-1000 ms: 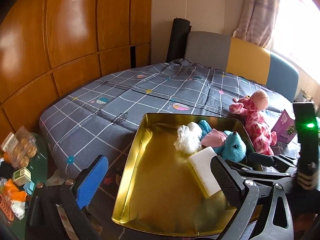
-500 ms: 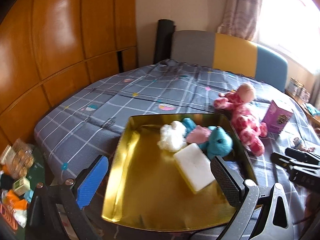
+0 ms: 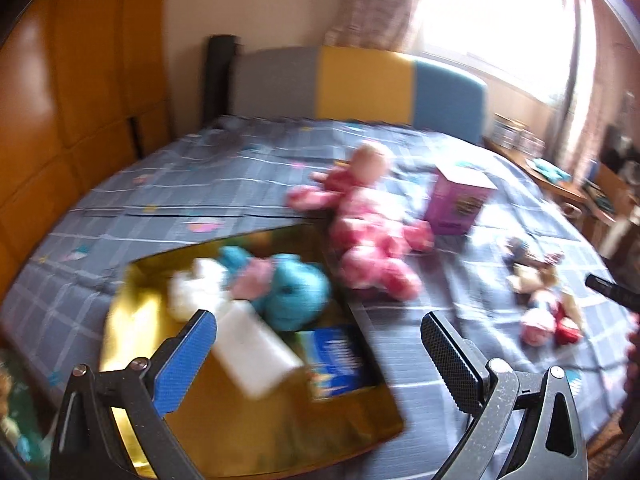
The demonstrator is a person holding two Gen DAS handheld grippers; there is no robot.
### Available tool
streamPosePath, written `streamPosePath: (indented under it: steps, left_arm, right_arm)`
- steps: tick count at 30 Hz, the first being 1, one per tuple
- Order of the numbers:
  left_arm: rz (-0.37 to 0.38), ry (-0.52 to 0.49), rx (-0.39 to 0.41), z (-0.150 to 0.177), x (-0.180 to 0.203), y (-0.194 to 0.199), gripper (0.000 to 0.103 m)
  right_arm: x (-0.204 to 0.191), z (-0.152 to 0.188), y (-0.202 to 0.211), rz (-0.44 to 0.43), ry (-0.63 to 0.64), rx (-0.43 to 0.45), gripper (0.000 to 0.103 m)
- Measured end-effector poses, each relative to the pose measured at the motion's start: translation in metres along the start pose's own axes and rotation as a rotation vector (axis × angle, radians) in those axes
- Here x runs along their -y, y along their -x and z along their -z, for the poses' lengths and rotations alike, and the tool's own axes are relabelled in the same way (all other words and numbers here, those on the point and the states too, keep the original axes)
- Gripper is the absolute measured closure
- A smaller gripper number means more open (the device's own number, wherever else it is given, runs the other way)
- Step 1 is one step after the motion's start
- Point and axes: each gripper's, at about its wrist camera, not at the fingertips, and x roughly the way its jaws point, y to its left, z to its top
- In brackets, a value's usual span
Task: Organize soft objects
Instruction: 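Move both grippers back toward the pink sock roll and red sock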
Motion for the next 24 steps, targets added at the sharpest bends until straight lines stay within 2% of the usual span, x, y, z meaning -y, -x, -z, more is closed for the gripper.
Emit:
streamPosePath:
  steps: [5,8,16,22,24]
  left_arm:
    - [0.137,-0.092,-0.054,-0.009,0.051,-0.022,0.0]
    - [0.217,-0.169,-0.096,-0.012,0.088,-0.037,0.0]
    - [0.395,-0.313,-0.214,-0.008,0.186,-0.08,0.0]
    - [0.432,-0.459,-0.231,-0.003,0.257,-0.096,0.0]
    - [0.455,-0.501,-0.258,0.0,0.275,-0.104,0.0]
  right_arm:
    - [0.061,0.001,-0.006,0.094,-0.179,0.03,0.033]
    - [0.083,0.004,-0.008,0.075,-0.273,0.02,0.033]
    - [0.09,0.004,0.001,0.042,-0.314,0.059,0.033]
    - [0.105,0.007,-0.003,0.015,-0.387,0.048,0.033]
    - [0.107,0.008,-0.005,0.01,-0.4,0.043,0.033]
